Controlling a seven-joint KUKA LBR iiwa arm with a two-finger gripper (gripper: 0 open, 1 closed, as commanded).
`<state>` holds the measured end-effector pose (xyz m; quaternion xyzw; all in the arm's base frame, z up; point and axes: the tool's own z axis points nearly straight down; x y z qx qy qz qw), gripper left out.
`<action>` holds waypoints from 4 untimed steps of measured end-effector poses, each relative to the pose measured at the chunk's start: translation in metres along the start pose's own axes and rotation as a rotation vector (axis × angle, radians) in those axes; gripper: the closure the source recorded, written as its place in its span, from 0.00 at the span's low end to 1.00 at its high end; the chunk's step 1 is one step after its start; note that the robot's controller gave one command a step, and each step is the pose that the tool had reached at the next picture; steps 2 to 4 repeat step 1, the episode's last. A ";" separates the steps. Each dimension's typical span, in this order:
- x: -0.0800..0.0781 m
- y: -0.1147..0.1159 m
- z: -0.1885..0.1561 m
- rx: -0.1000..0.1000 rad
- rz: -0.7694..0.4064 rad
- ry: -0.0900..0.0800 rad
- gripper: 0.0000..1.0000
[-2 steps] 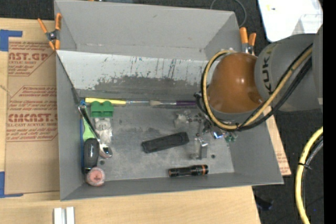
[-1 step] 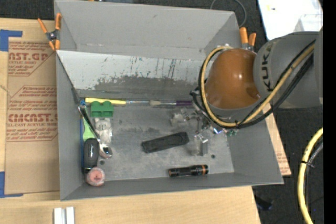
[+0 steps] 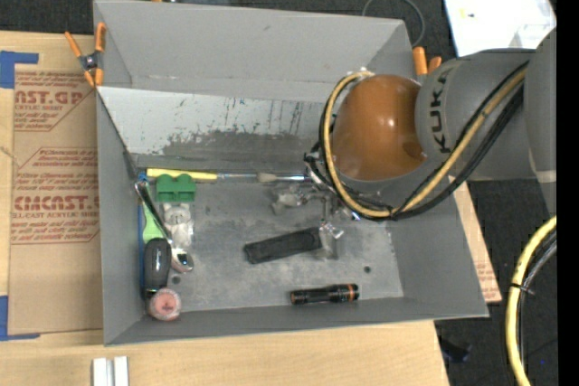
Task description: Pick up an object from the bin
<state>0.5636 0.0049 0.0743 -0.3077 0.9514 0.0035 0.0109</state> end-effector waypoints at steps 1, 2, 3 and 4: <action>0.013 0.036 0.003 0.001 0.077 0.002 1.00; 0.013 0.036 0.003 0.001 0.077 0.002 1.00; 0.013 0.036 0.003 0.001 0.077 0.002 1.00; 0.013 0.036 0.003 0.001 0.077 0.002 1.00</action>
Offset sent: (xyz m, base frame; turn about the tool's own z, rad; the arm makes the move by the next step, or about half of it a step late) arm 0.0000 0.0000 0.0000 0.0000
